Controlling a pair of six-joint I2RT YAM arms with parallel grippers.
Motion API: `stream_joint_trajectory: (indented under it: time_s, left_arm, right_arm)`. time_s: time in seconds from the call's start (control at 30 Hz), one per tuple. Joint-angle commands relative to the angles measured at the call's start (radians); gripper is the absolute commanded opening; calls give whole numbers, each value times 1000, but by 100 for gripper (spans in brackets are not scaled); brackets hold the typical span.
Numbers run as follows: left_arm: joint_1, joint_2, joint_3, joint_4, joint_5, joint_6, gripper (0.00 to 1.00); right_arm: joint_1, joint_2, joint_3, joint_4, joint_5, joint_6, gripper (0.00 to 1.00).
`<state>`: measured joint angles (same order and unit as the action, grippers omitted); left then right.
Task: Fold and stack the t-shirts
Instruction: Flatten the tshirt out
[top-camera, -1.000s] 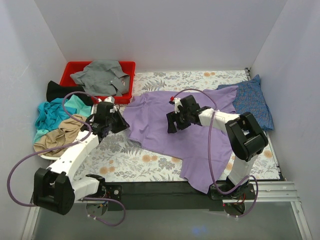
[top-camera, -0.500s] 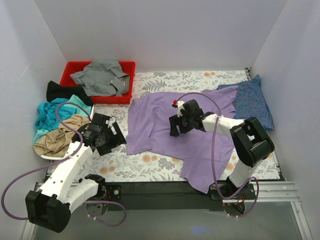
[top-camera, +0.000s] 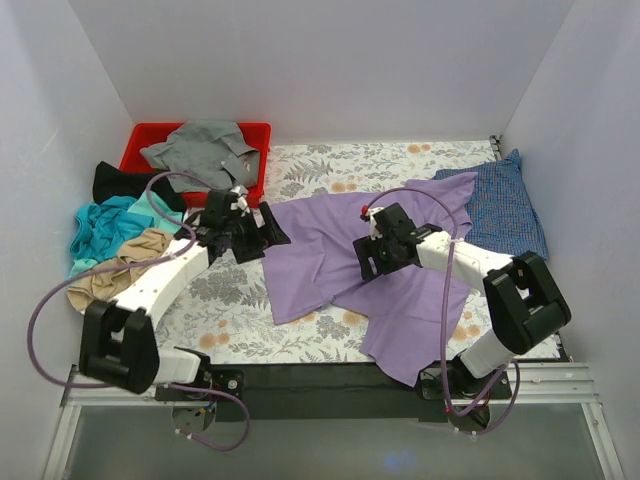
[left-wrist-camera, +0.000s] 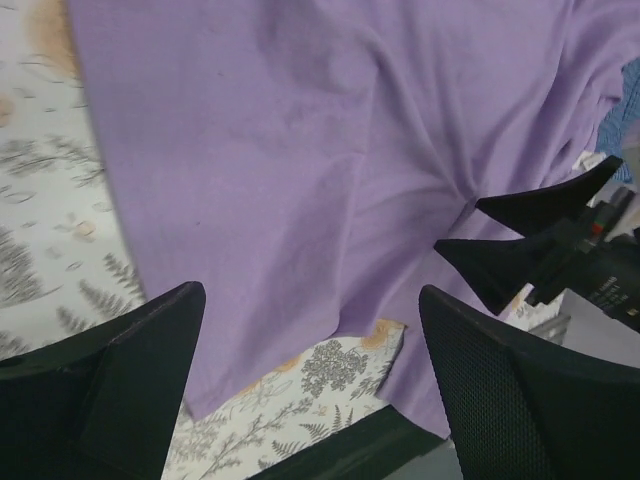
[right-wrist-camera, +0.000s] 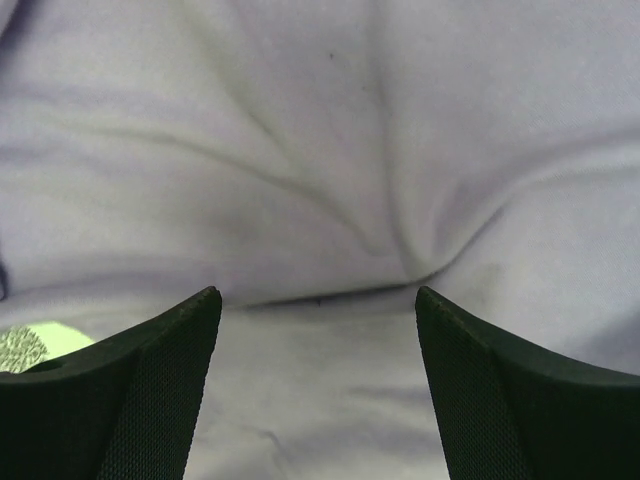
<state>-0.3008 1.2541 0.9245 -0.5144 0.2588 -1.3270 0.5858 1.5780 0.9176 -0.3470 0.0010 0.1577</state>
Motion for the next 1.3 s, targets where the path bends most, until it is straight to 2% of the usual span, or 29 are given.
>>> stream_joint_trajectory:
  time_s: [0.0, 0.07, 0.23, 0.33, 0.4, 0.43, 0.67, 0.87, 1.0, 1.13, 1.27]
  left_arm:
    - [-26, 114, -49, 252, 261, -18, 88]
    - [-50, 204, -38, 280, 255, -6, 88]
    - [-113, 332, 0, 292, 180, 8, 89]
    - [-132, 407, 36, 232, 117, 31, 90]
    - [-146, 435, 69, 137, 82, 63, 90]
    - [-150, 436, 79, 101, 16, 69, 90]
    - [-158, 410, 97, -171, -211, 124, 91]
    - [-158, 358, 73, -373, -231, 141, 91]
    - [-158, 295, 34, -459, -213, 161, 92]
    - [-158, 237, 30, -498, -202, 144, 92]
    - [-159, 176, 46, -529, -246, 108, 93]
  right_arm:
    - [-4, -59, 0, -76, -40, -18, 84]
    - [-3, -79, -5, -76, -106, -29, 83]
    - [3, -125, -5, -67, -147, -49, 83]
    - [3, -144, 0, -99, -139, -40, 83]
    - [5, -142, 15, -167, -79, -8, 83]
    - [5, -141, 15, -229, -53, 3, 83]
    - [5, -237, -114, -311, -6, 97, 84]
    - [11, -320, -247, -372, -12, 213, 84]
    - [20, -328, -229, -492, 28, 296, 85]
    - [25, -315, -261, -654, 28, 347, 85]
    - [42, -435, -246, -740, 88, 462, 86]
